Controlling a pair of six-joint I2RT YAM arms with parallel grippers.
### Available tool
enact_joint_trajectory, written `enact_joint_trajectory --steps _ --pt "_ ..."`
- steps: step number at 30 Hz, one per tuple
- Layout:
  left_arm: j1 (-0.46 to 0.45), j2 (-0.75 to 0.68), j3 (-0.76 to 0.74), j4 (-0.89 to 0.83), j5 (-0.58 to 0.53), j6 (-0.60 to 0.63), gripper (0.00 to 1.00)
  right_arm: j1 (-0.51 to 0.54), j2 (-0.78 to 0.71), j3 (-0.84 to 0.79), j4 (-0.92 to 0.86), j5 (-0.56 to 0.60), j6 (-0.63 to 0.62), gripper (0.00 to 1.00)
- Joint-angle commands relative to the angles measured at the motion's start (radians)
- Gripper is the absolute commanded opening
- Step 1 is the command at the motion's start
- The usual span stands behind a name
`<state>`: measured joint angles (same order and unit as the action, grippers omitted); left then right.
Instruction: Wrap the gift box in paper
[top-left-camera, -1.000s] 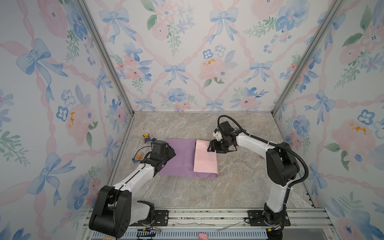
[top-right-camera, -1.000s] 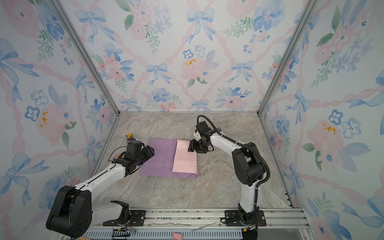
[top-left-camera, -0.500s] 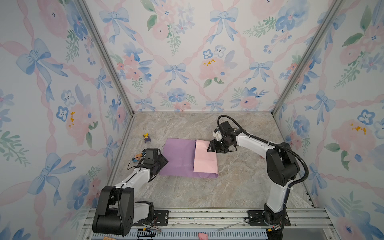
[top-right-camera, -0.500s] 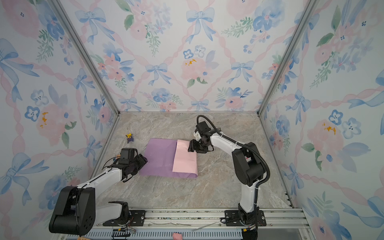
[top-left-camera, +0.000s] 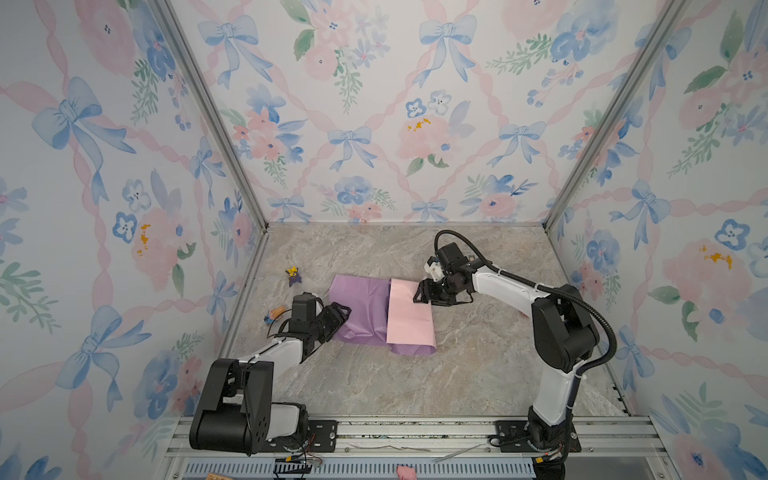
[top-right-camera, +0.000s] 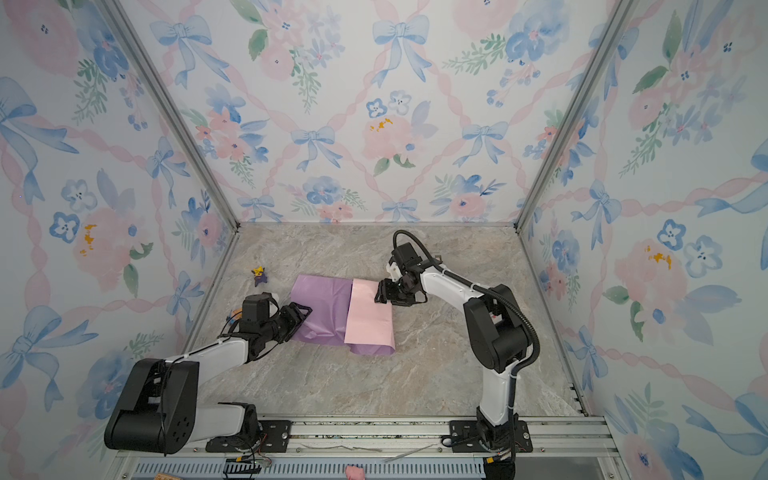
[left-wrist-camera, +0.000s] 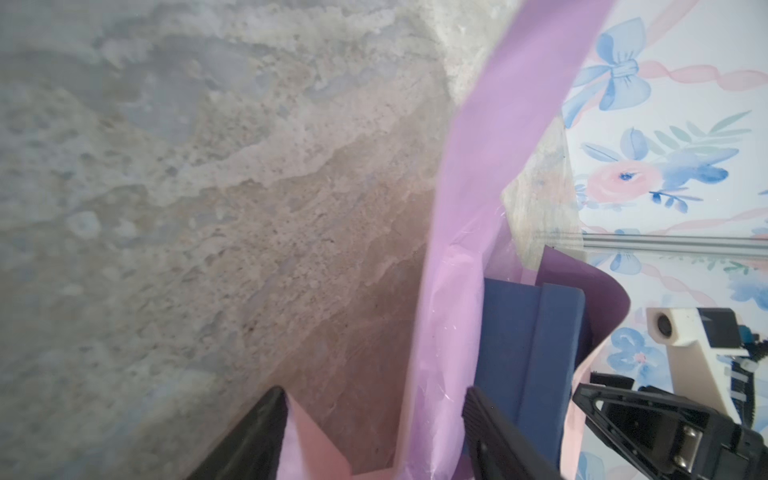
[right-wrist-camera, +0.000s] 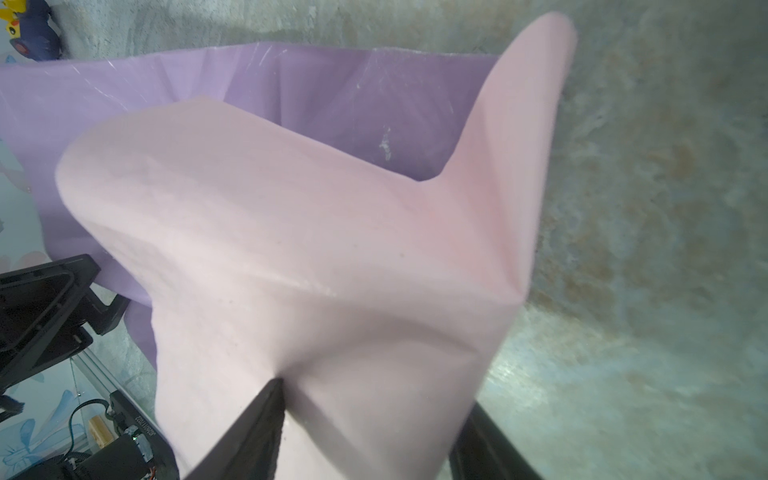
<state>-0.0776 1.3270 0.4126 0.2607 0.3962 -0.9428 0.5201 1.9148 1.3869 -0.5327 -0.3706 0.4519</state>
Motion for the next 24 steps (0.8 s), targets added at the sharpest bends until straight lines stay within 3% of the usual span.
enact_joint_trajectory --steps 1,6,10,17,24 --pt "0.001 -0.007 0.039 0.047 0.058 0.089 0.71 0.014 0.009 -0.025 -0.023 0.034 -0.006 0.62" --pt "0.031 0.016 0.091 -0.001 0.001 0.214 0.71 0.014 0.0 -0.033 -0.028 0.037 -0.009 0.62" --pt "0.057 0.072 0.193 -0.225 -0.089 0.259 0.71 0.014 -0.002 -0.035 -0.038 0.048 -0.012 0.62" --pt "0.085 -0.072 0.135 -0.438 -0.224 0.181 0.71 0.015 -0.001 -0.039 -0.027 0.045 -0.004 0.62" --pt "0.114 -0.186 0.032 -0.537 -0.208 0.098 0.71 0.017 0.001 -0.029 -0.035 0.039 -0.012 0.62"
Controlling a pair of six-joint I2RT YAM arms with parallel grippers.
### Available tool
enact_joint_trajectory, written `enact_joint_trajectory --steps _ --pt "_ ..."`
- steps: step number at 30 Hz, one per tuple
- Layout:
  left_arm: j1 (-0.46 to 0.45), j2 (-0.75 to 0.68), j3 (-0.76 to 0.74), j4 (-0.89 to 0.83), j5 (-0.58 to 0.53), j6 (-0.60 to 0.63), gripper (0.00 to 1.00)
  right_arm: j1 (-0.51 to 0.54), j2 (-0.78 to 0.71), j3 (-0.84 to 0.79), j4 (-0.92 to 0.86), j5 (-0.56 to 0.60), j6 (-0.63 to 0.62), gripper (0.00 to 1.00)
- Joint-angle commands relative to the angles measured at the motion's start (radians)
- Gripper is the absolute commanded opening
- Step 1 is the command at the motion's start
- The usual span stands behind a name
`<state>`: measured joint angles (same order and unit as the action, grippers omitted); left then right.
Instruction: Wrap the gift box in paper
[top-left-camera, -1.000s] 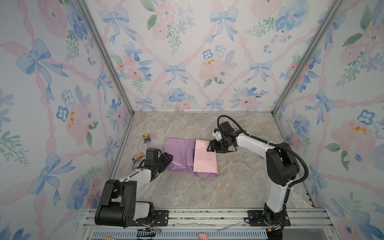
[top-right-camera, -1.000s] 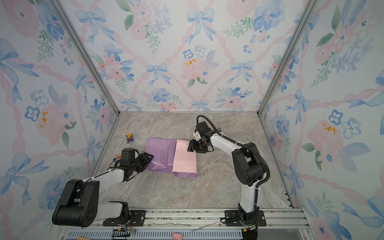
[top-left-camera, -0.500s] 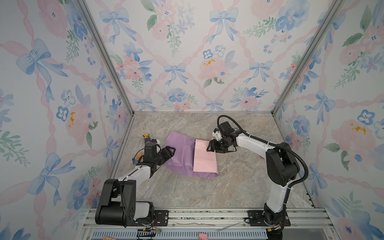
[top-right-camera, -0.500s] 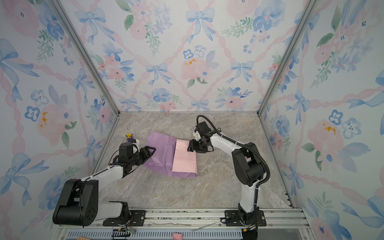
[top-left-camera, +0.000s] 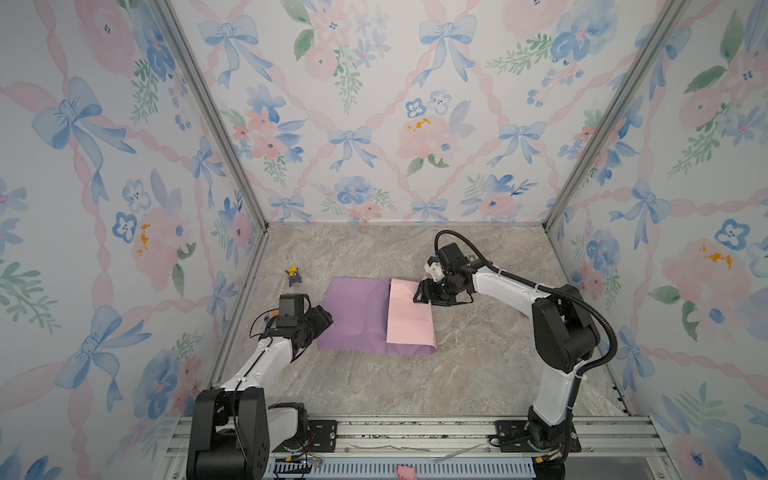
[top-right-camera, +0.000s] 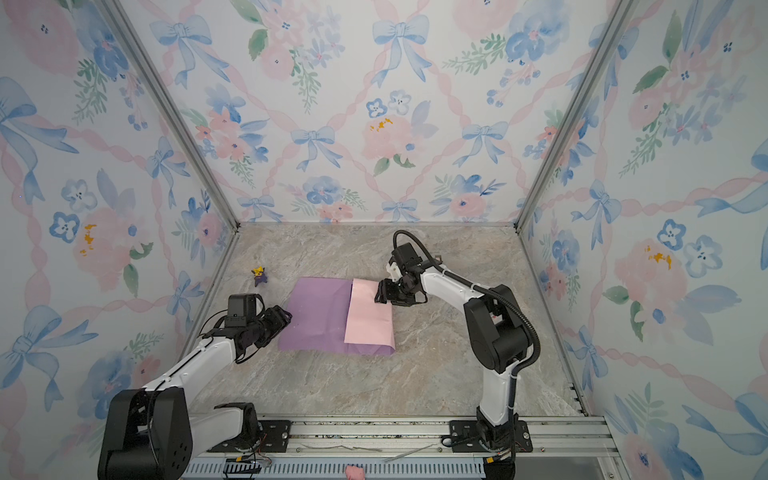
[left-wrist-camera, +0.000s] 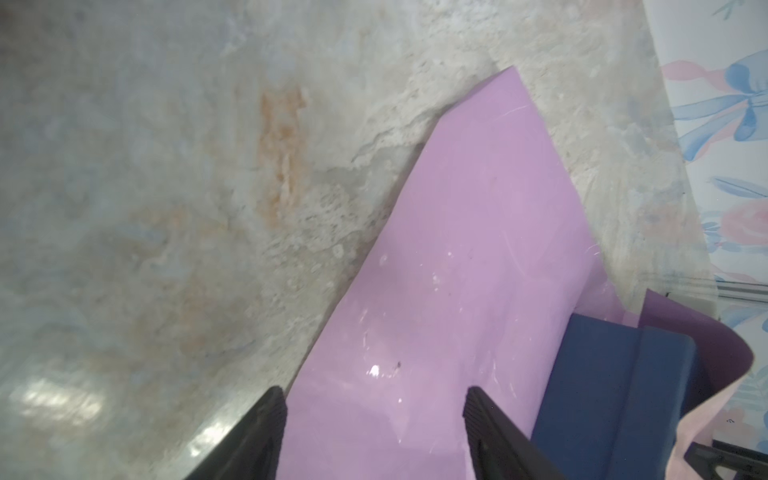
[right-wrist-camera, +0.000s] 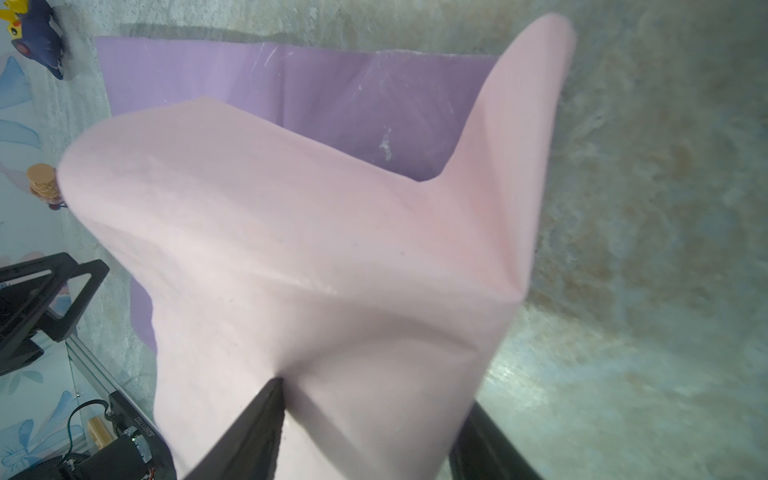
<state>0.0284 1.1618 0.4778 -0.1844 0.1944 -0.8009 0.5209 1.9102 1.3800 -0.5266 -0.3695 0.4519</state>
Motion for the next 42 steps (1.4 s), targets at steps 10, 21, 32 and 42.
enact_joint_trajectory --steps 10,21,32,42 --pt "0.016 -0.004 -0.112 -0.043 0.089 -0.099 0.73 0.016 -0.005 -0.039 -0.025 0.035 -0.007 0.62" --pt "0.021 0.036 -0.139 0.374 0.322 -0.212 0.67 0.016 -0.019 -0.049 -0.008 0.033 -0.001 0.62" --pt "0.009 -0.079 -0.111 0.318 0.291 -0.154 0.54 0.02 -0.014 -0.049 -0.003 0.03 0.005 0.62" --pt "-0.025 -0.153 -0.078 0.132 0.161 -0.07 0.25 0.02 -0.01 -0.046 -0.016 0.033 0.002 0.62"
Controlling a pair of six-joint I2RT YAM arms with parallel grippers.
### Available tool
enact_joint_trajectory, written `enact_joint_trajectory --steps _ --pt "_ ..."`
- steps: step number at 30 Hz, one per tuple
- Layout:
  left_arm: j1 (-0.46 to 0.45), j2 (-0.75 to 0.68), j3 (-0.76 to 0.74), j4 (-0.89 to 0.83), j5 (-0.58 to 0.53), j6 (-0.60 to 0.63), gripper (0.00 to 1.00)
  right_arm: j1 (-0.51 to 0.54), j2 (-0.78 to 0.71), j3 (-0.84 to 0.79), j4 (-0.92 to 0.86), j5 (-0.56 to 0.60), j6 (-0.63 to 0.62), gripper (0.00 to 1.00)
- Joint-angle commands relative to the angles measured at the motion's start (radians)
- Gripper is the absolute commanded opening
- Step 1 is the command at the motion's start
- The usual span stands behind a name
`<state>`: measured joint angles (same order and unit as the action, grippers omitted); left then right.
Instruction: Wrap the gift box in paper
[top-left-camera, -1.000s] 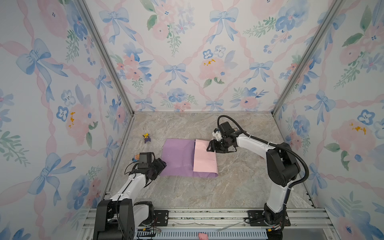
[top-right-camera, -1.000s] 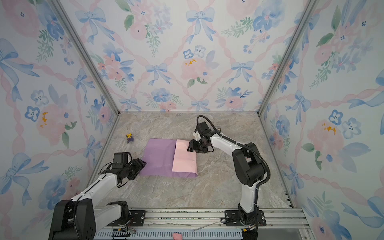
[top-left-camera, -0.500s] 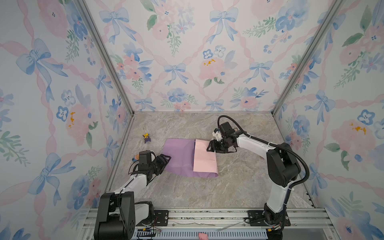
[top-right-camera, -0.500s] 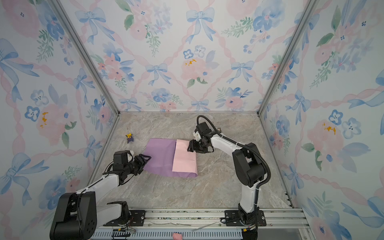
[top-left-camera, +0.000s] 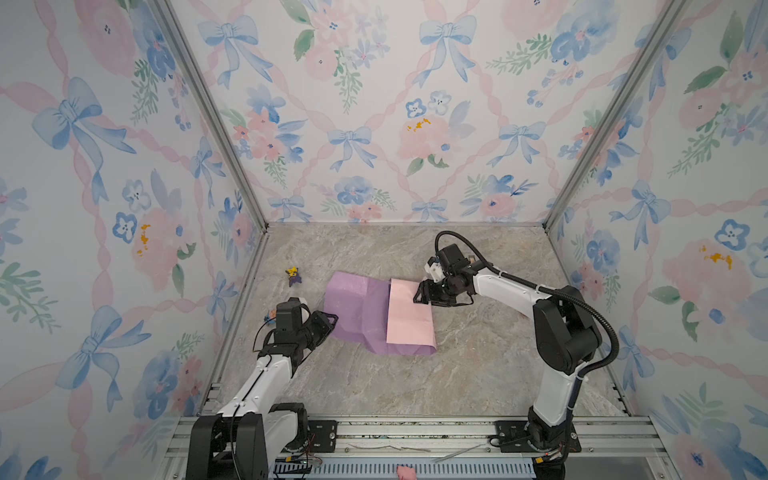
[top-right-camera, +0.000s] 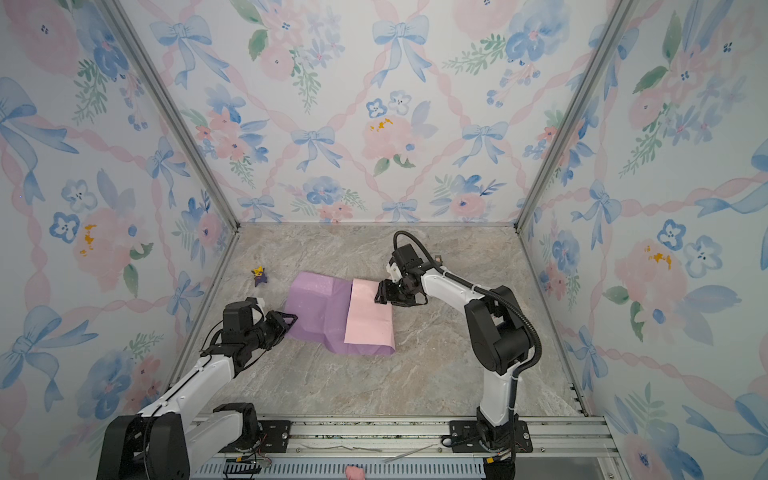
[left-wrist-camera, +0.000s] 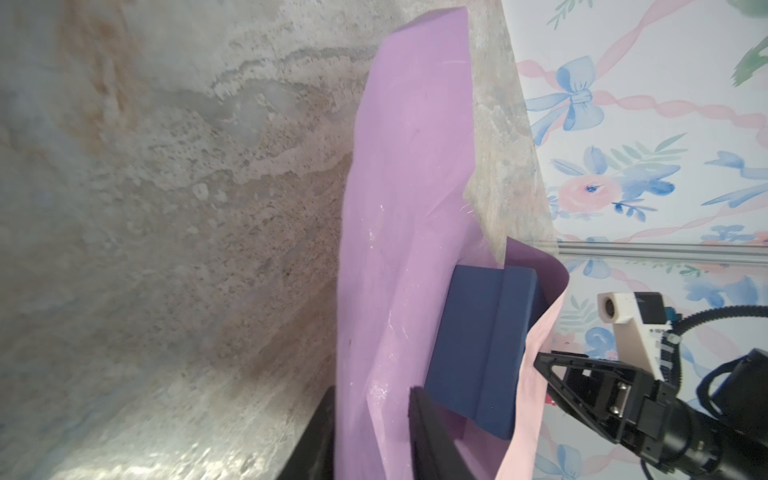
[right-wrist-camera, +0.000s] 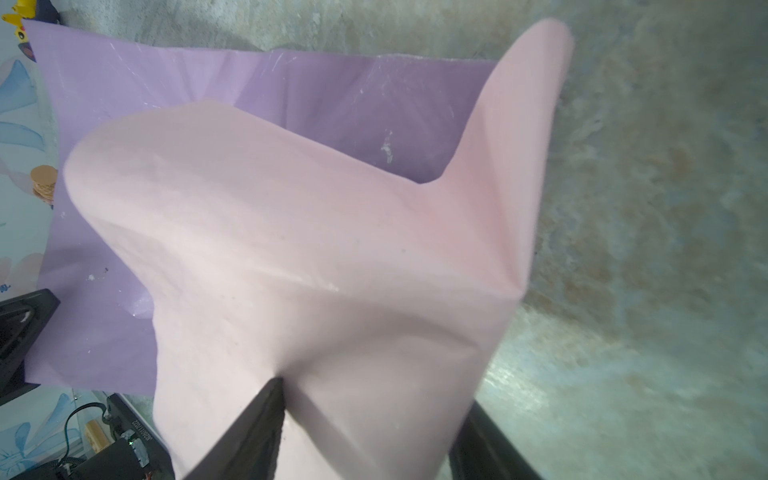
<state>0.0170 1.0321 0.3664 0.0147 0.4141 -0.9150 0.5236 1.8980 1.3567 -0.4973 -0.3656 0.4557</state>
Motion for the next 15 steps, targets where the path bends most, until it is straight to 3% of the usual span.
enact_joint_trajectory --steps 1,5,15 --pt "-0.023 -0.023 0.044 -0.074 -0.069 0.055 0.22 0.018 0.004 -0.023 -0.044 0.03 0.0 0.62" --pt "-0.1 -0.012 0.103 -0.078 -0.079 0.127 0.1 0.018 0.01 -0.024 -0.036 0.024 0.006 0.62" --pt "-0.387 0.052 0.261 -0.041 -0.073 0.381 0.04 0.018 0.016 -0.038 -0.011 0.012 0.01 0.61"
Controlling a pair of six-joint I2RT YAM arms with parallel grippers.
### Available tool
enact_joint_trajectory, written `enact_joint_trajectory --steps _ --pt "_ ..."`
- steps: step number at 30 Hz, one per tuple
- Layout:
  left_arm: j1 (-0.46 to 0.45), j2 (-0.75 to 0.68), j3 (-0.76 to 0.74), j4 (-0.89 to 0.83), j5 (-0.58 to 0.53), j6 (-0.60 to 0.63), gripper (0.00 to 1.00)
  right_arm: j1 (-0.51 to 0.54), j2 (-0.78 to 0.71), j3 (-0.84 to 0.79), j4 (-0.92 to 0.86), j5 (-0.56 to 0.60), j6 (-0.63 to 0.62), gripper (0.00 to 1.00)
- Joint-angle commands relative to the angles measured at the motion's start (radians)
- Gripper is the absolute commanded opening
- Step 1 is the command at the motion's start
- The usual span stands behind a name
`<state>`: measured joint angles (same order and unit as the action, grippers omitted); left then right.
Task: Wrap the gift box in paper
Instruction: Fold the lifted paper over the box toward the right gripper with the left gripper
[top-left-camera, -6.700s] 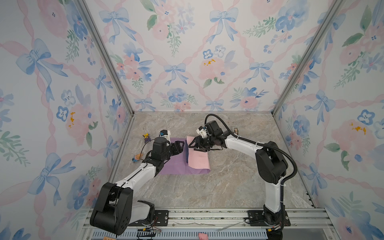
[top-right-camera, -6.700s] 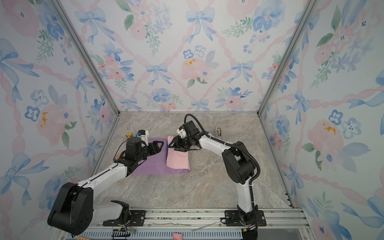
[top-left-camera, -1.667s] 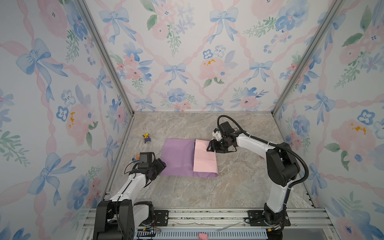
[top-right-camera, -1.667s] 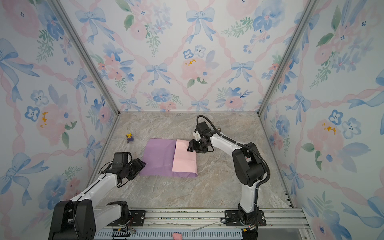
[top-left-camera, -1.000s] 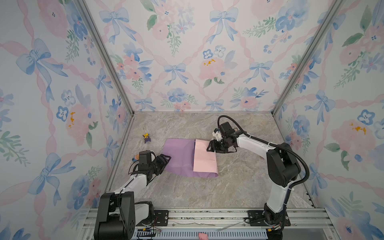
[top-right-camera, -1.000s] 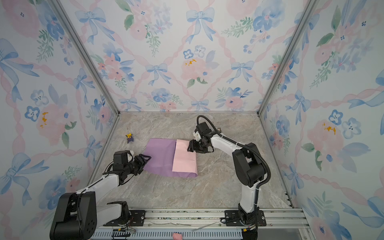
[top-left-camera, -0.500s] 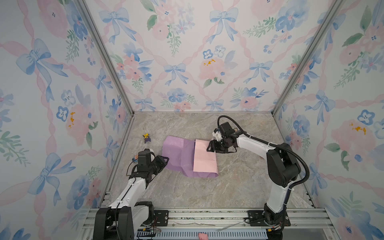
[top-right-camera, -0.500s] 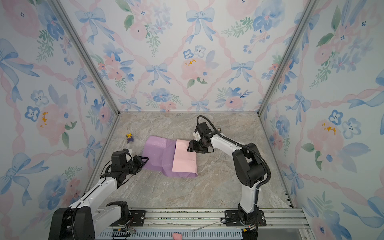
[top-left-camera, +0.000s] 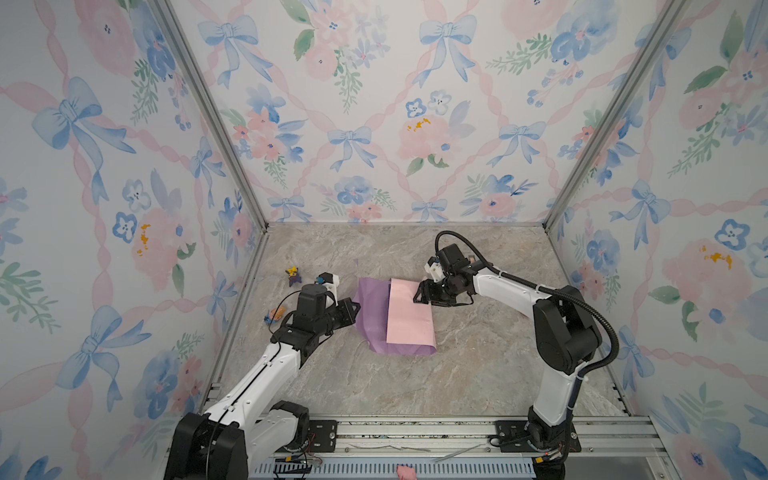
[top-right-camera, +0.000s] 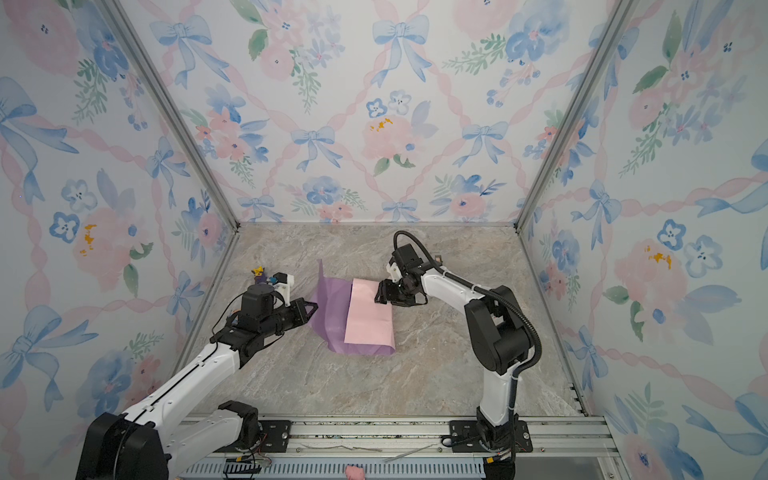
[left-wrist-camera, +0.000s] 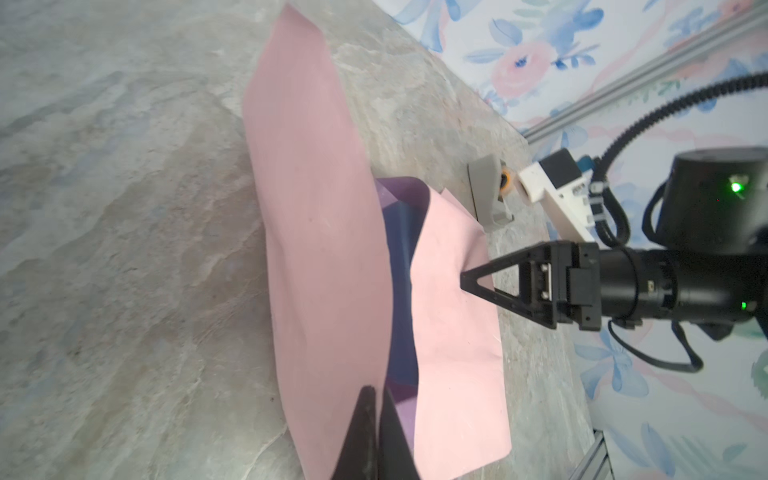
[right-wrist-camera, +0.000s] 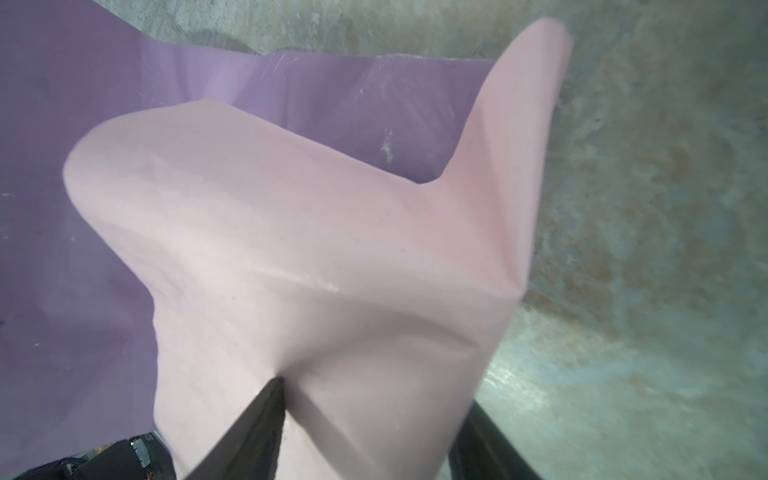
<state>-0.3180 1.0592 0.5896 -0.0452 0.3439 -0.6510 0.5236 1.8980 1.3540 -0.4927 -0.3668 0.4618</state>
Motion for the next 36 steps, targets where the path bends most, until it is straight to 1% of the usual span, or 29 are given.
enact_joint_trajectory --steps 1,5,8,13,15,20,25,29,31,36 --pt "-0.079 0.042 0.052 0.027 0.004 0.14 0.04 0.017 0.015 -0.037 -0.014 0.012 0.005 0.61" --pt "-0.164 0.116 0.095 0.074 0.054 0.191 0.04 0.017 0.008 -0.043 -0.006 0.011 0.007 0.61" --pt "-0.233 0.194 0.135 0.08 0.069 0.239 0.05 0.017 0.007 -0.044 0.003 0.003 0.009 0.61" --pt "-0.295 0.318 0.2 0.083 0.08 0.268 0.05 0.012 -0.007 -0.053 0.019 -0.003 0.018 0.61" --pt "-0.309 0.353 0.211 0.08 0.075 0.271 0.05 0.006 -0.015 -0.063 0.036 -0.014 0.027 0.61" --pt "-0.313 0.432 0.244 0.017 0.006 0.282 0.05 -0.017 -0.07 -0.104 0.086 -0.05 0.059 0.63" --pt "-0.313 0.484 0.264 -0.007 0.024 0.293 0.04 -0.072 -0.163 -0.199 0.231 -0.158 0.15 0.66" --pt "-0.314 0.497 0.272 -0.008 0.036 0.294 0.03 -0.093 -0.191 -0.222 0.3 -0.233 0.221 0.73" --pt "-0.318 0.498 0.275 -0.008 0.046 0.298 0.04 -0.089 -0.171 -0.208 0.297 -0.232 0.235 0.74" --pt "-0.329 0.495 0.28 -0.008 0.062 0.319 0.05 -0.056 -0.092 -0.094 0.163 -0.151 0.198 0.74"
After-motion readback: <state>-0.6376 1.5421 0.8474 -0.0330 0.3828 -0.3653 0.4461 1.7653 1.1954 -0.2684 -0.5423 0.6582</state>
